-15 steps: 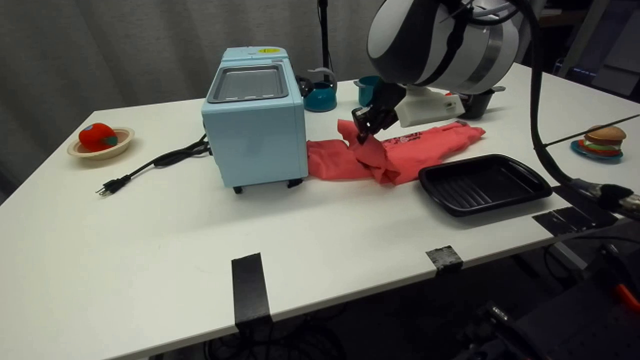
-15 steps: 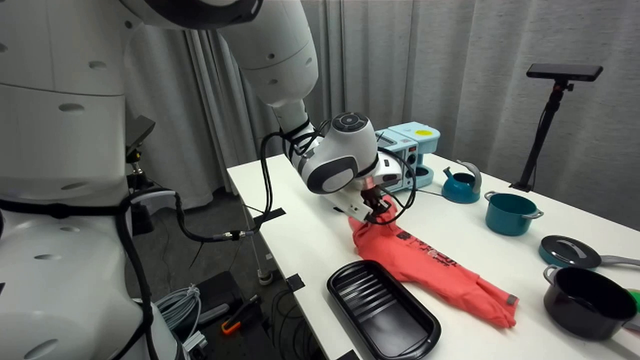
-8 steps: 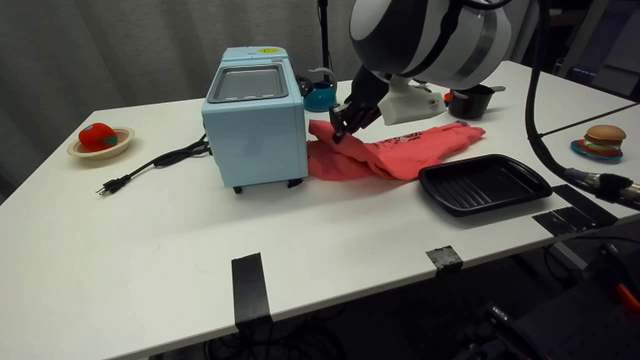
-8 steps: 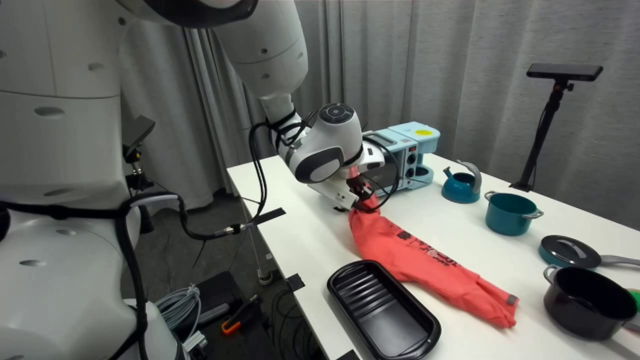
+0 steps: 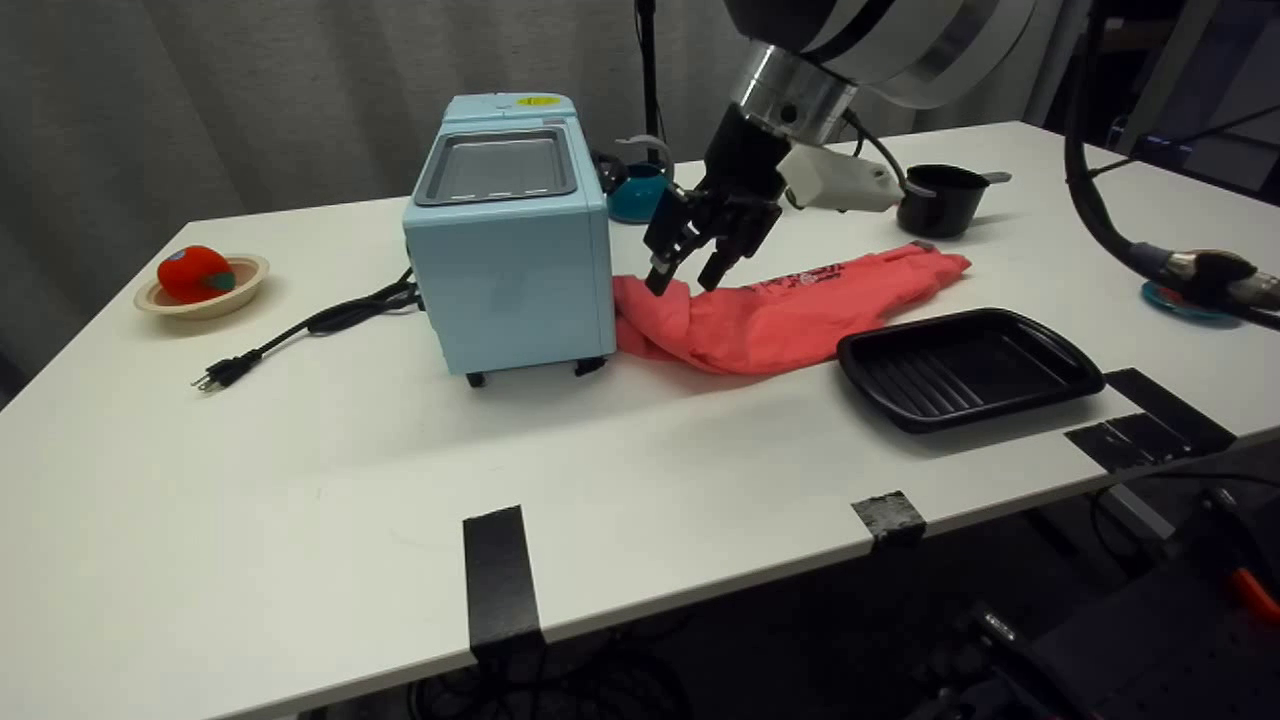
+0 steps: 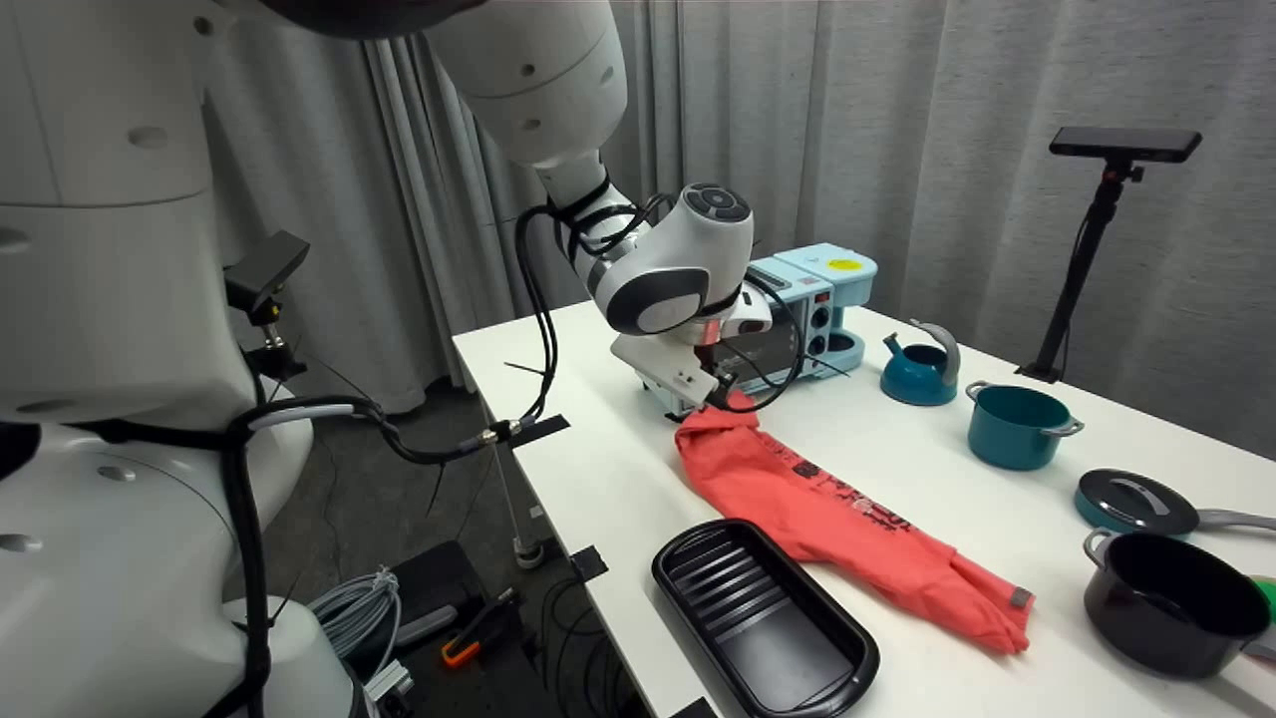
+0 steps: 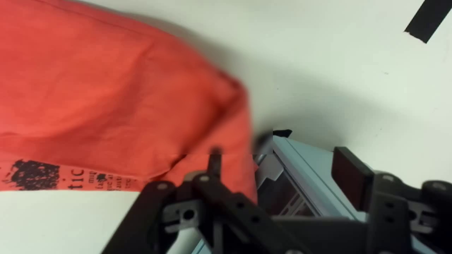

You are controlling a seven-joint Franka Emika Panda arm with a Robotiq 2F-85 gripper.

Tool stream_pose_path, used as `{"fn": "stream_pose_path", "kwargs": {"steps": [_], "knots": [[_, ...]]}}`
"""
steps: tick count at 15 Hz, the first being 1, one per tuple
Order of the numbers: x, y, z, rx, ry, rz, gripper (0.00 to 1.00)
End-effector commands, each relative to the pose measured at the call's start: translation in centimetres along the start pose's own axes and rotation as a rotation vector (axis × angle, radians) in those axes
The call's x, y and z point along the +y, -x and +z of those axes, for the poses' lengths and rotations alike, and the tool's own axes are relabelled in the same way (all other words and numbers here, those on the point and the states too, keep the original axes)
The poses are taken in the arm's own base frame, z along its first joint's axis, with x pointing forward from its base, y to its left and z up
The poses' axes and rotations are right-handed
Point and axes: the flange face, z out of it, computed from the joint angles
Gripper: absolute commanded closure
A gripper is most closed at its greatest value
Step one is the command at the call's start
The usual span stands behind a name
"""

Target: Unfold the cloth on the table

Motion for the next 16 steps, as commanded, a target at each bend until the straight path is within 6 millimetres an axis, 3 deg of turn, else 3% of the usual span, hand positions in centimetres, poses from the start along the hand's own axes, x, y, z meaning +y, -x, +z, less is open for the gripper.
{"fn": "stream_pose_path", "kwargs": {"steps": [1,10,16], "knots": [[1.9,-0.3,-3.4,-0.034,-0.004,0.033,0.0],[10.9,-0.3,-12.3,0.001,0.11,0.193,0.0],[14.6,0.7,-16.3,0.05,0.156,0.278,0.0]]}}
